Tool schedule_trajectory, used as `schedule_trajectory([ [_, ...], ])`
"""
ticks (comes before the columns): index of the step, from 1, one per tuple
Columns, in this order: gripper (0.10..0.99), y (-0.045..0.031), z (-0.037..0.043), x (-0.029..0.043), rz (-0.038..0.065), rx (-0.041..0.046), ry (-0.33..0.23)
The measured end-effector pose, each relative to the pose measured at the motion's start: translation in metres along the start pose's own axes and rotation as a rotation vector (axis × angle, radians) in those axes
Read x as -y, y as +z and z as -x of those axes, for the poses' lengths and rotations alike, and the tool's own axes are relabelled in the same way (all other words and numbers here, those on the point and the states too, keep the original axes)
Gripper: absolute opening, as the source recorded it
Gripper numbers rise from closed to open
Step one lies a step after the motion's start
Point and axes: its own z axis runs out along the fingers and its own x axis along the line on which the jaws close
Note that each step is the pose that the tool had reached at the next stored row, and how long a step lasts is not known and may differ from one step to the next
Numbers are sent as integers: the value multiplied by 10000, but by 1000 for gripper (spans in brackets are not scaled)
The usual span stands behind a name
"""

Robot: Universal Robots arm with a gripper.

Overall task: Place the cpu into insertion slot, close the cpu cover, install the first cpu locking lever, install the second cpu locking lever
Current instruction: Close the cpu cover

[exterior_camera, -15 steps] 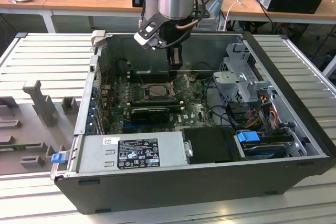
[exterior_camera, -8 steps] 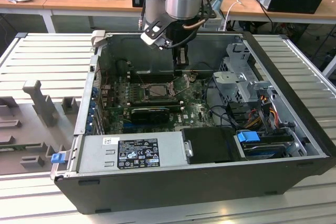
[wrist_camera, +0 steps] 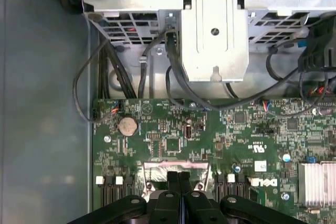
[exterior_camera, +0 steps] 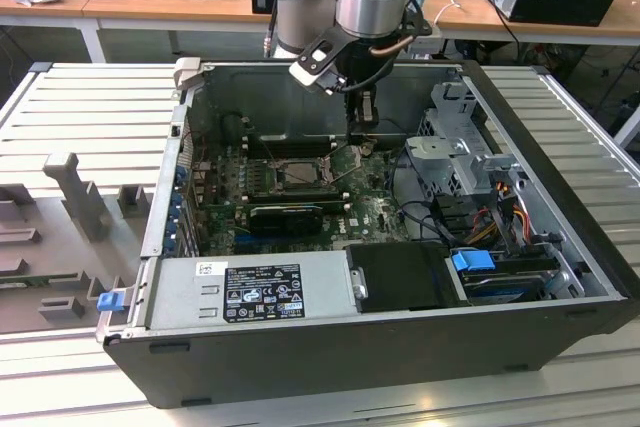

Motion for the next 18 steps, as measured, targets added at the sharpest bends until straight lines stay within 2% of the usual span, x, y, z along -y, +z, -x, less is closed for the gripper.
schedule_trajectory([
  [6, 106, 4, 1, -24, 1, 0, 1],
  [10, 106, 24, -2, -150, 0, 0, 1],
  [16, 106, 152, -2, -293, 1, 0, -9],
  [18, 106, 202, 5, -293, 0, 0, -6],
])
